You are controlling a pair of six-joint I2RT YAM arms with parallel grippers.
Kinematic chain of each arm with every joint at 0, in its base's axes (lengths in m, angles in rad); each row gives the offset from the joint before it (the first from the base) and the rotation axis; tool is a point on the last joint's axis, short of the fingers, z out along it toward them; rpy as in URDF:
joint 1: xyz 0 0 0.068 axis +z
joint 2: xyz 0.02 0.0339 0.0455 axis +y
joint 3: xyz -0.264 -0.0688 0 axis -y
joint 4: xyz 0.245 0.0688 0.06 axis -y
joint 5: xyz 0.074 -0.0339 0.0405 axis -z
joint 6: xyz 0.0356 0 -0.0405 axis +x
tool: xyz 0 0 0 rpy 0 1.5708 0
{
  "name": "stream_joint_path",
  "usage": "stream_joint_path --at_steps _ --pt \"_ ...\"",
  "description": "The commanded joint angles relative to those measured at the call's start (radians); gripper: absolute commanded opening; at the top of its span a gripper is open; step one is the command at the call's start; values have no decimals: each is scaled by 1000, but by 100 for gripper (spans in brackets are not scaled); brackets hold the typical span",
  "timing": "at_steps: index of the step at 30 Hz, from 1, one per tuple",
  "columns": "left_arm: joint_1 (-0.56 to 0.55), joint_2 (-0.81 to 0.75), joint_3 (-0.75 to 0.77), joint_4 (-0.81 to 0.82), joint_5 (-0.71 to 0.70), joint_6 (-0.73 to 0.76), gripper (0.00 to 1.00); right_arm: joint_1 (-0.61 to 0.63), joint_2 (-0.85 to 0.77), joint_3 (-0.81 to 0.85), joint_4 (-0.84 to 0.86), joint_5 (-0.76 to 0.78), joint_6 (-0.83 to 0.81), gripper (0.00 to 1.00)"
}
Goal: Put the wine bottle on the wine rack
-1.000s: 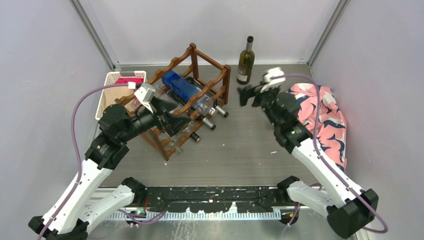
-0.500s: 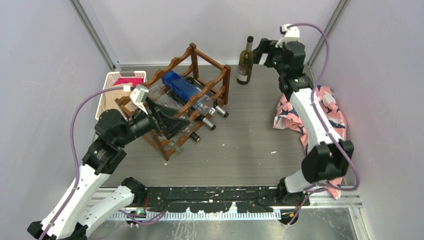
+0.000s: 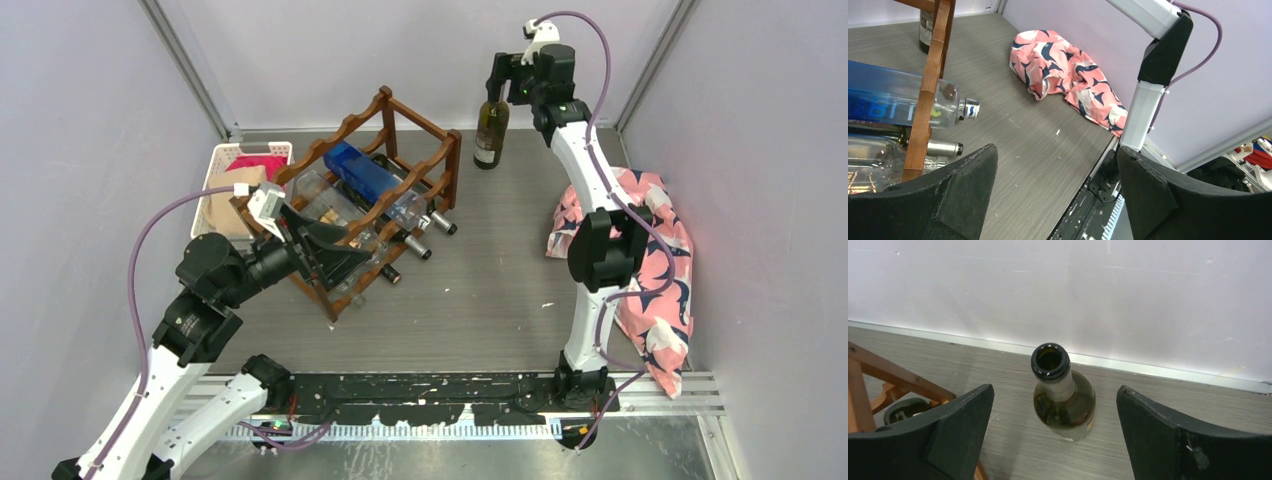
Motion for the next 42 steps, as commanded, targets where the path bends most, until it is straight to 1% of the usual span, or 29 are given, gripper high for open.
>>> stream_joint_path --at_steps 1,9,12,13,14,15,17,19,21,22,24,27,31,34,36,38,41,42 --pt "6 -14 -6 4 -10 21 88 -2 60 135 -7 -22 3 95" --pt "6 -8 -10 -13 -6 56 88 4 201 269 -18 -15 12 80" --pt "6 -2 -8 -18 2 65 88 10 222 280 -19 1 -14 75" --pt "6 -1 -7 -21 5 69 88 13 225 279 -19 0 -26 71" --pt "7 1 -7 -23 7 71 88 14 226 276 -18 -1 -35 66" --pt "6 3 -7 -23 10 75 88 14 222 269 -18 -1 -43 58" --pt "6 5 -7 -24 16 78 88 15 198 233 -7 -1 -45 38" --pt "7 7 -10 -20 24 82 88 15 148 155 34 0 -75 20" --pt "7 9 -15 -9 38 82 88 15 77 65 93 0 -81 9" --pt "6 9 -19 -1 47 82 88 15 40 27 102 0 -80 5" --pt "6 11 -26 18 69 81 87 15 -53 -37 92 -2 -63 1" --pt "4 20 -32 45 124 69 85 15 -208 -148 46 -20 -19 1" --pt "-3 31 -32 75 197 47 82 13 -471 -380 11 -45 70 1" --pt "-38 28 -44 100 208 54 81 13 -678 -573 -10 -83 150 1" --pt "-94 26 -53 116 181 76 81 14 -807 -685 -35 -117 201 1" --pt "-186 37 -58 118 124 116 81 15 -919 -768 -72 -164 246 1" --pt "-387 69 -68 118 -36 219 81 14 -1073 -865 -117 -224 314 1" --pt "-480 83 -71 117 -104 261 81 15 -1121 -896 -137 -238 329 1"
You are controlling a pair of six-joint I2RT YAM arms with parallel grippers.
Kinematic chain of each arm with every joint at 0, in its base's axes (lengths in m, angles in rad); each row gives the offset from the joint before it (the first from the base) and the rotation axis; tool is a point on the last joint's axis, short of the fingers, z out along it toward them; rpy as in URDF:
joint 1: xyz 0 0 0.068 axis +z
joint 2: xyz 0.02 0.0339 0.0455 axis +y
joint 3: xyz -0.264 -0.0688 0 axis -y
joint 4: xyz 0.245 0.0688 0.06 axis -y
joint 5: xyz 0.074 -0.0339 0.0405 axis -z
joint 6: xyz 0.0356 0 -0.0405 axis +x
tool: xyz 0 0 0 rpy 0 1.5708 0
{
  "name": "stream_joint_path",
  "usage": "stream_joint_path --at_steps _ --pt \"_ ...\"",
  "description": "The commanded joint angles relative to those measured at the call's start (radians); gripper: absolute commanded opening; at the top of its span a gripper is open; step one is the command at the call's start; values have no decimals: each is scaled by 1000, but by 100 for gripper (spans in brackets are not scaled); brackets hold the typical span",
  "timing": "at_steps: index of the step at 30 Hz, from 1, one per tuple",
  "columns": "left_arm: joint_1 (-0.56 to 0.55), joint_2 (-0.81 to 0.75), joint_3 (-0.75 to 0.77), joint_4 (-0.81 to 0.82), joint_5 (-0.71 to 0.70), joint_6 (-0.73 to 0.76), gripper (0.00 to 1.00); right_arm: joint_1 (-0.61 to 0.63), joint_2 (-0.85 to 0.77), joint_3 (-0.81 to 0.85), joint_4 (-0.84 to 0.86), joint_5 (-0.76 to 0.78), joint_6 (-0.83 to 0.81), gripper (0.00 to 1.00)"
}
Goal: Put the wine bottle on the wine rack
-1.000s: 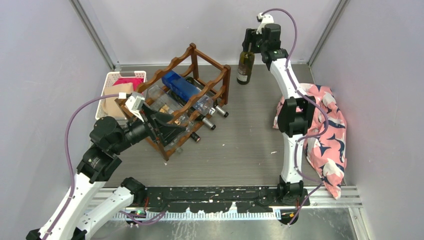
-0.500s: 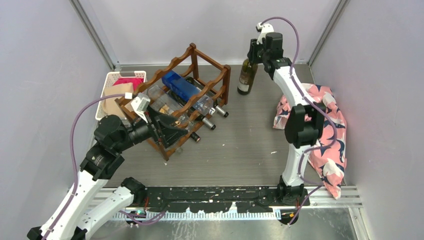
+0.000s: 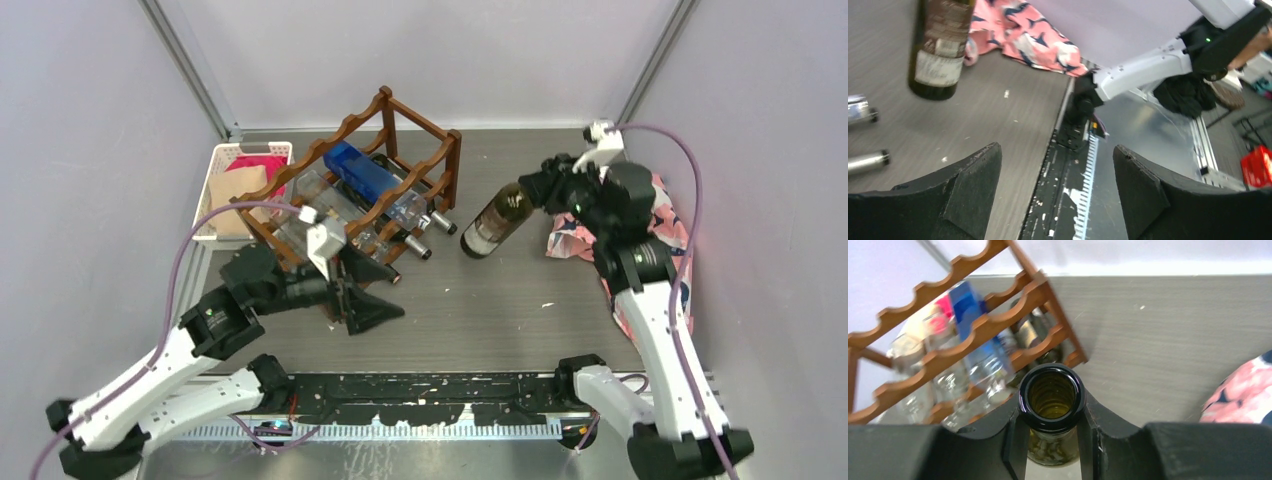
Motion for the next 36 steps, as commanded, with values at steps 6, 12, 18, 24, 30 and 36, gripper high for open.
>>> stream_joint_path --at_steps 6,12,18,24,30,36 --pt "-562 142 -68 160 -596 435 84 4 -383 -148 -196 -146 176 1" --pt "-636 264 -222 492 -693 536 93 4 -543 -246 -281 -183 253 1" --pt "-637 392 -286 708 -772 513 99 4 -636 -352 -279 -217 332 1" --pt "-639 521 -317 876 -783 462 100 4 -684 -417 -259 -222 362 1" --pt "-639 680 -308 989 -756 443 100 4 -681 -438 -210 -234 378 1" --pt "-635 785 -297 1036 -859 485 99 4 -676 -446 -194 -250 386 1"
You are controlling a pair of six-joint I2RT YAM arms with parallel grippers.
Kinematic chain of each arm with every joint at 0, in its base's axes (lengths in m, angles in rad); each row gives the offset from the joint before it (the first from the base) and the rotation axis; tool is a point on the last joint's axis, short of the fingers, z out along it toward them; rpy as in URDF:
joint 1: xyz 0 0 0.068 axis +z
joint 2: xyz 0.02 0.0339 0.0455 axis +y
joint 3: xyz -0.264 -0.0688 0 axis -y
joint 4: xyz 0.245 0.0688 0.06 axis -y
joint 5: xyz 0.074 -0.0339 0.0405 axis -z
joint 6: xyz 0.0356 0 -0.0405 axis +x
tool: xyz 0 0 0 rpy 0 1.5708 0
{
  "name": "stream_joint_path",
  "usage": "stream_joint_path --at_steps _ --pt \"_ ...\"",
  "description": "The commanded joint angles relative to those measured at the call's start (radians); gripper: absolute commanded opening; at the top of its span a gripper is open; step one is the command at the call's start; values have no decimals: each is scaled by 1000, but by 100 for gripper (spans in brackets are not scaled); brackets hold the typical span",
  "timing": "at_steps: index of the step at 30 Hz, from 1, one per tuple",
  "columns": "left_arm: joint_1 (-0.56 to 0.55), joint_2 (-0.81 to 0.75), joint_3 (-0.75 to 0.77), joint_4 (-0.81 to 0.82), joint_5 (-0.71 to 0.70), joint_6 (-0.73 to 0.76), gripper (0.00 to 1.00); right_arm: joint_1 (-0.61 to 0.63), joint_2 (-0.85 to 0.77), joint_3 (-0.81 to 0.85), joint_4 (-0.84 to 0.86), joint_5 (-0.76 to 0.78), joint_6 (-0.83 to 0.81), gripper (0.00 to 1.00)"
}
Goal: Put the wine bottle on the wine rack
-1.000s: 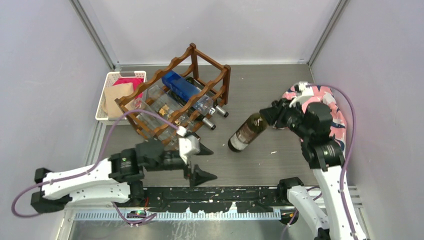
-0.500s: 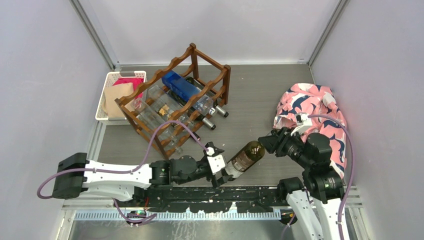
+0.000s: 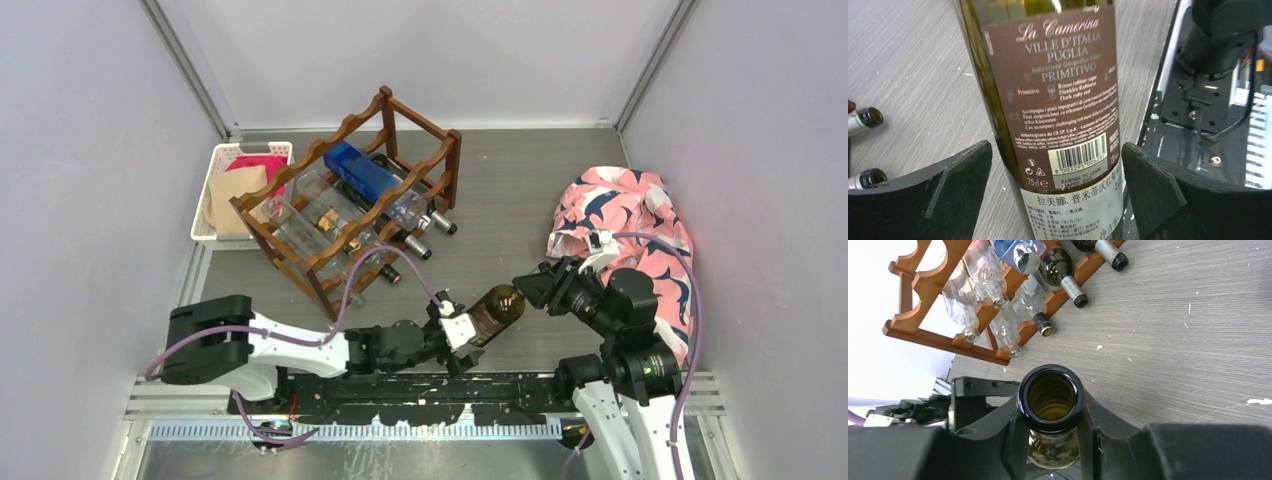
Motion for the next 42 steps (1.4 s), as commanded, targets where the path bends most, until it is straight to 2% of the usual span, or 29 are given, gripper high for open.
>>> stream_joint_path --at_steps 1,3,7,8,9,12,13,18,19,20,21,22,23,24,27,28,29,31,33,36,42 --pt "2 41 17 139 -87 27 99 2 -8 15 150 -56 71 1" --pt "10 52 19 136 -84 29 96 2 -10 14 150 -56 72 1" --pt "28 54 23 100 -52 25 81 1 -9 5 155 -56 78 1" --pt "32 57 26 90 -47 24 80 1 -8 2 159 -58 81 1" --pt "35 59 25 85 -39 25 80 2 -7 0 164 -60 85 1" --pt "46 69 25 84 -4 18 94 2 -2 -6 176 -65 92 1" --pt "51 74 27 81 9 13 95 2 0 -6 177 -65 93 1" --pt "83 90 51 50 74 -17 94 1 7 -5 179 -67 93 1" --pt "88 91 54 43 87 -20 89 1 7 -3 178 -65 93 1" --pt "97 91 59 35 102 -28 79 2 7 -4 177 -65 94 1" --pt "103 88 63 22 116 -29 61 2 6 -4 175 -65 93 1" --pt "111 84 67 4 126 -30 27 2 7 -4 173 -64 93 2" --pt "114 72 65 -7 124 -52 6 2 4 -4 172 -64 94 3" --pt "115 59 60 -17 133 -52 0 1 6 -4 169 -65 92 5" --pt "133 2 47 -75 179 -57 0 2 7 -2 161 -72 85 26" --pt "139 -21 46 -104 194 -63 0 1 9 -1 158 -75 81 37" --pt "145 -43 44 -135 209 -66 0 2 10 0 156 -80 76 51" --pt "154 -88 37 -188 234 -68 0 1 12 2 153 -91 67 70" --pt "161 -135 27 -239 260 -64 0 2 15 8 147 -95 53 83" --pt "166 -206 9 -319 299 -48 0 1 16 30 133 -98 14 92" --pt "174 -325 7 -508 377 29 0 2 29 103 63 -117 -131 94"
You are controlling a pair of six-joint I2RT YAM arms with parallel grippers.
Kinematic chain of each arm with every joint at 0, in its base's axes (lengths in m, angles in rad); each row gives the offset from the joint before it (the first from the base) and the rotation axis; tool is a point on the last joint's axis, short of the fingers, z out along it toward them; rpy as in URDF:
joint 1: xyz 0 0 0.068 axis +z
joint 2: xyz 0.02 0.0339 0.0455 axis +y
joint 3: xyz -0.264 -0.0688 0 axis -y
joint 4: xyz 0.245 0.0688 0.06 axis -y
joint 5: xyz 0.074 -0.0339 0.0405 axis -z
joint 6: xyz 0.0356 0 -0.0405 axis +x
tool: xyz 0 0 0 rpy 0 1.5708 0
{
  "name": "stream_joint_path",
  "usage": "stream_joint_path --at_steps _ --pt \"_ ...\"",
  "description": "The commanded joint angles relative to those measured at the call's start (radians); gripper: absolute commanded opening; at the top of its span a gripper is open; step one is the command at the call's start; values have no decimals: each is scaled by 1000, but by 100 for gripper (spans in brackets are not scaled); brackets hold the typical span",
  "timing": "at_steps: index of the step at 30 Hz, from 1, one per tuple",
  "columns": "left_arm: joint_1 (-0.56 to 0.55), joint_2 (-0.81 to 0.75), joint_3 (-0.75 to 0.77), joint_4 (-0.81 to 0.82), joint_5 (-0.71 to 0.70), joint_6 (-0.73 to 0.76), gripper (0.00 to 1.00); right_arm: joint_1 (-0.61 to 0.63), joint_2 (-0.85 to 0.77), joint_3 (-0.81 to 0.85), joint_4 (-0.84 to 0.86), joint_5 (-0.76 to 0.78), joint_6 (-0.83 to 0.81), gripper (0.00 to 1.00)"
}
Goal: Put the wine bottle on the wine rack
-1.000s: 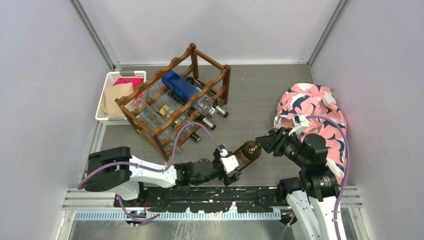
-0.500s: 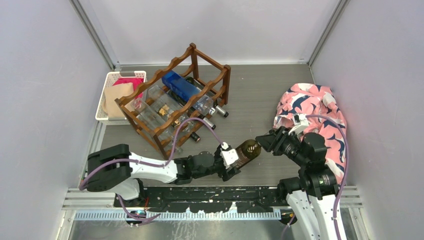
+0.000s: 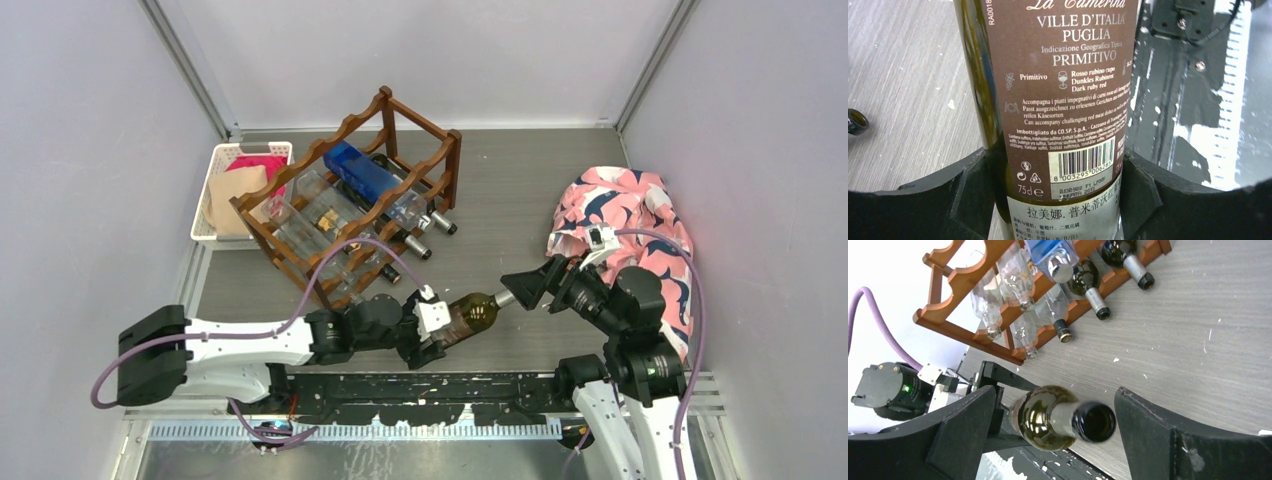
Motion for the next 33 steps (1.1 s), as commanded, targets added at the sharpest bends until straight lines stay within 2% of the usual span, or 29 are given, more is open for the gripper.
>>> stream_joint_path --at_steps 1,9,12,23,33 --pt "9 -115 35 -90 108 83 0 3 15 93 -15 -43 -150 94" --pt "32 -177 145 -424 252 201 0 7 18 133 -24 -150 -322 95" --pt "44 -172 179 -498 298 225 0 13 26 131 -12 -170 -347 99" --pt "115 -102 282 -623 445 313 0 66 15 35 -5 -440 -527 100" --pt "159 -44 360 -664 524 346 0 107 -20 -28 -59 -470 -649 100"
